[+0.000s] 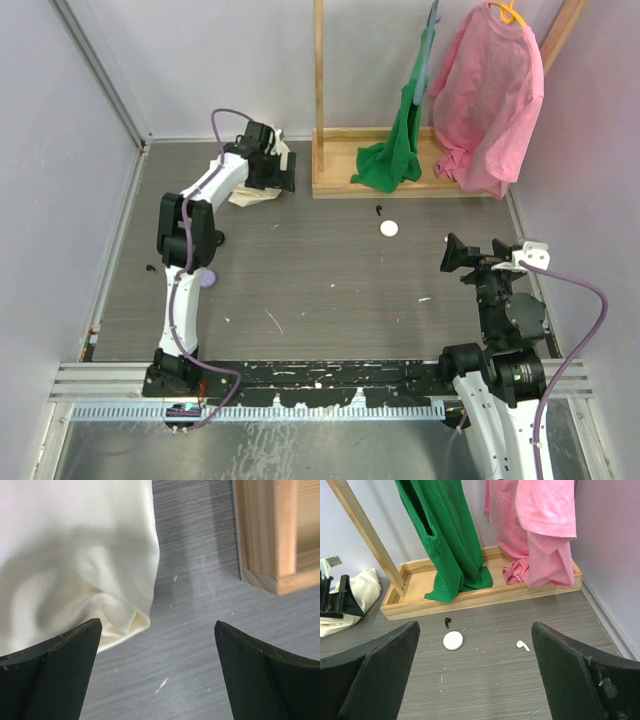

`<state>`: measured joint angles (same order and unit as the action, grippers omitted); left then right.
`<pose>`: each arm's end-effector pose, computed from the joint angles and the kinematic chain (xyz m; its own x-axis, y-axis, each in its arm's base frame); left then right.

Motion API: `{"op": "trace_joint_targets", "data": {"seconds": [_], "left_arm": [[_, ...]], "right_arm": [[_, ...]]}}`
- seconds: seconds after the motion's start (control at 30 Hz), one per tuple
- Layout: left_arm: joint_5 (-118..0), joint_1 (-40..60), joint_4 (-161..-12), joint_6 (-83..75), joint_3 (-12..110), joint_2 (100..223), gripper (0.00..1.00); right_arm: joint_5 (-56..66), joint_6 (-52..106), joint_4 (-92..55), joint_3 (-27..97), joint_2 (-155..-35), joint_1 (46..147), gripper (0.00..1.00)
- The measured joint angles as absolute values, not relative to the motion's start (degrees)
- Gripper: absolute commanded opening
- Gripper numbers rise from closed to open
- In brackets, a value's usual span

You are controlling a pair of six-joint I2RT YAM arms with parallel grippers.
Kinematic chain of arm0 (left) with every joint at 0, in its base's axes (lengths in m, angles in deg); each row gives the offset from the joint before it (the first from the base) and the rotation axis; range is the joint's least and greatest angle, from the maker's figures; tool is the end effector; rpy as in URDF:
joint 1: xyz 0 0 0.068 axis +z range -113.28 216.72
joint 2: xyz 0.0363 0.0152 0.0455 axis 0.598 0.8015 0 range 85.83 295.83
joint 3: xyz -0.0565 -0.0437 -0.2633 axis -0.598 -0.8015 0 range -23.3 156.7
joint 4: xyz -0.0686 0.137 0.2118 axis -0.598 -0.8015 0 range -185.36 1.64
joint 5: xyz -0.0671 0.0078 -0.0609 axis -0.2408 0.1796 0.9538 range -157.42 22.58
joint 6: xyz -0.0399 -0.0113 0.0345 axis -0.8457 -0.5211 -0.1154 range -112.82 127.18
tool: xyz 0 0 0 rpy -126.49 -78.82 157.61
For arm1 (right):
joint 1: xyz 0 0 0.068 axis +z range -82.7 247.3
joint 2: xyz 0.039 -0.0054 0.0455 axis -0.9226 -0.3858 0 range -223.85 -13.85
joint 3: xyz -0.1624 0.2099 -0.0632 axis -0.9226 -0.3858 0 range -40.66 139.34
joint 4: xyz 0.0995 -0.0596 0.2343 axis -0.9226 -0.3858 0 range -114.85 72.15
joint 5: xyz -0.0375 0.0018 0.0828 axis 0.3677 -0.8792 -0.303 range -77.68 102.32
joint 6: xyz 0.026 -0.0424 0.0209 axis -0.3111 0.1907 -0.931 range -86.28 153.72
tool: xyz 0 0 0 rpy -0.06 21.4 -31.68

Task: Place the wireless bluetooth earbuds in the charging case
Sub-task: Move the distractor to the center of the board.

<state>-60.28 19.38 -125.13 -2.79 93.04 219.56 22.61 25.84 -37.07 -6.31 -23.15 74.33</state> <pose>0.4933 -0.1588 0.1996 -0.8255 0.0777 -0.5590 0.2257 0.9533 -0.2008 0.0649 0.0016 0.3253 0.1076 0.1492 -0.9829 0.0417 0.9871 0.1544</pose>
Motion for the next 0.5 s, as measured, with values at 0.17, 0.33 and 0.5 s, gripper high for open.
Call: {"op": "trace_joint_targets", "data": {"seconds": [0.17, 0.33, 0.5], "left_arm": [[-60.1, 19.4, -125.1, -4.0, 88.0, 212.3, 0.98], [-60.2, 19.4, -122.6, -6.6, 74.2, 198.7, 0.98], [-61.9, 19.4, -121.2, -8.7, 62.3, 187.2, 0.98]], "right_arm": [[22.5, 25.8, -37.1, -6.3, -22.1, 74.3, 1.0], [22.2, 25.8, -37.1, -6.3, -21.1, 74.5, 1.0], [22.1, 25.8, -37.0, -6.4, -20.6, 75.6, 1.0]]}}
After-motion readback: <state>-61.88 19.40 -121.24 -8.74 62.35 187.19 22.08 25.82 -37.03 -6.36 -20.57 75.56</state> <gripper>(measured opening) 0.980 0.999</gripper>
